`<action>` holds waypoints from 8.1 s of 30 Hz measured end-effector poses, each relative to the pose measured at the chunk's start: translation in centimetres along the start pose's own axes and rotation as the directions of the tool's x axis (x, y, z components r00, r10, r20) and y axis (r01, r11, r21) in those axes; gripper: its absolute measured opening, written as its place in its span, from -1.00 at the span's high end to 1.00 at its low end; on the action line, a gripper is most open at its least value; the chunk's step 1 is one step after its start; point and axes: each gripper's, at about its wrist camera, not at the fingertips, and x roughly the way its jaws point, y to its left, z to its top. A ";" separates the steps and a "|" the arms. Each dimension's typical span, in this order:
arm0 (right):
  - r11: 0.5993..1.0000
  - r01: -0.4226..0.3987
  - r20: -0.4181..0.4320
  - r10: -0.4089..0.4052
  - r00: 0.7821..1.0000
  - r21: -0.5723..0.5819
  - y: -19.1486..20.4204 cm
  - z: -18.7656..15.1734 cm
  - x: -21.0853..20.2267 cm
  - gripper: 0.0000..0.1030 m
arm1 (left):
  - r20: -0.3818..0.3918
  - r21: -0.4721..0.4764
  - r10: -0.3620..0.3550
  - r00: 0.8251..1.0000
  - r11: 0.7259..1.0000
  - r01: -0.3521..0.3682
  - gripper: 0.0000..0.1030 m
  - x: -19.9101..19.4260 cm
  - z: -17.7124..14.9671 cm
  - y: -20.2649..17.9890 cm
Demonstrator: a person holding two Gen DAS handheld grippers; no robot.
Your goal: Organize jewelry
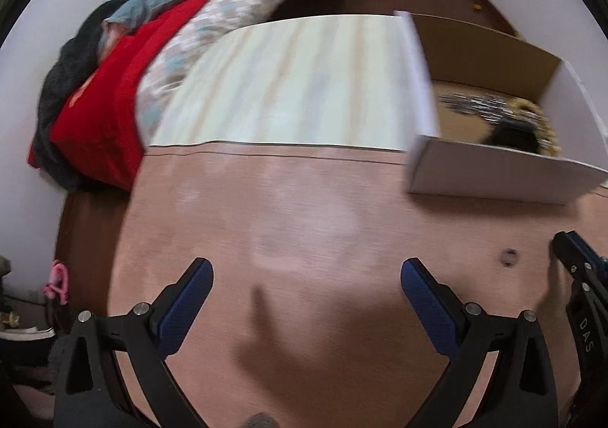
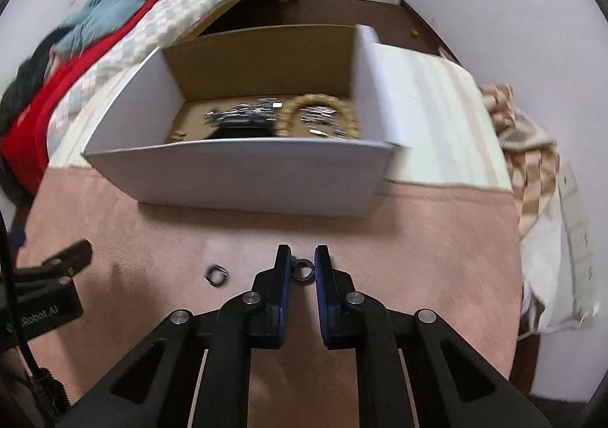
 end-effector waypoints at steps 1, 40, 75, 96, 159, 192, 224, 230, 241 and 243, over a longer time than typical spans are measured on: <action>1.000 -0.002 -0.001 0.002 1.000 0.021 -0.7 0.0 -0.2 0.75 | -0.002 0.008 -0.023 1.000 1.000 0.023 -0.96 -0.1 -0.1 -0.7; 0.995 0.024 0.111 -0.034 0.993 0.093 -4.8 0.1 -7.5 0.75 | 0.099 0.153 -0.302 0.948 0.946 0.285 0.94 -3.8 -1.3 -7.6; 0.981 -0.175 0.146 0.163 0.976 0.078 -2.8 10.3 -7.7 0.75 | 0.139 0.057 -0.406 0.903 0.914 0.402 0.87 -7.1 8.2 -0.5; 0.986 -0.044 0.063 0.035 0.997 0.160 -7.0 -0.7 -6.7 0.75 | 0.024 0.156 -0.292 0.956 0.946 0.285 -0.23 0.6 -0.5 -8.0; 0.995 0.104 -0.082 -0.104 0.991 -0.003 -2.2 9.2 -6.5 -1.00 | 0.085 0.026 -0.196 0.977 0.981 0.194 -0.99 -6.1 7.8 0.5; 0.992 0.122 0.313 -0.127 0.941 0.035 -0.2 2.7 -35.4 -1.00 | 0.385 0.039 -0.253 0.888 0.965 0.258 -0.99 -28.5 -1.5 6.1; 0.990 0.138 0.206 -0.139 0.969 0.022 -0.5 9.2 -29.5 -1.00 | 0.265 0.018 -0.216 0.940 0.976 0.219 -0.99 -25.3 4.0 3.8; 0.990 0.141 0.175 -0.143 0.974 0.022 -0.4 10.1 -27.7 -1.00 | 0.237 0.000 -0.208 0.949 0.977 0.214 -0.99 -23.8 5.4 3.8; 0.989 0.150 0.145 -0.150 0.978 0.013 -0.4 10.5 -26.0 -1.00 | 0.211 -0.002 -0.191 0.959 0.981 0.196 -0.99 -22.5 5.8 3.7; 0.988 0.152 0.143 -0.152 0.978 0.014 -0.4 10.4 -26.0 -1.00 | 0.208 -0.002 -0.190 0.959 0.981 0.195 -0.99 -22.4 5.8 3.7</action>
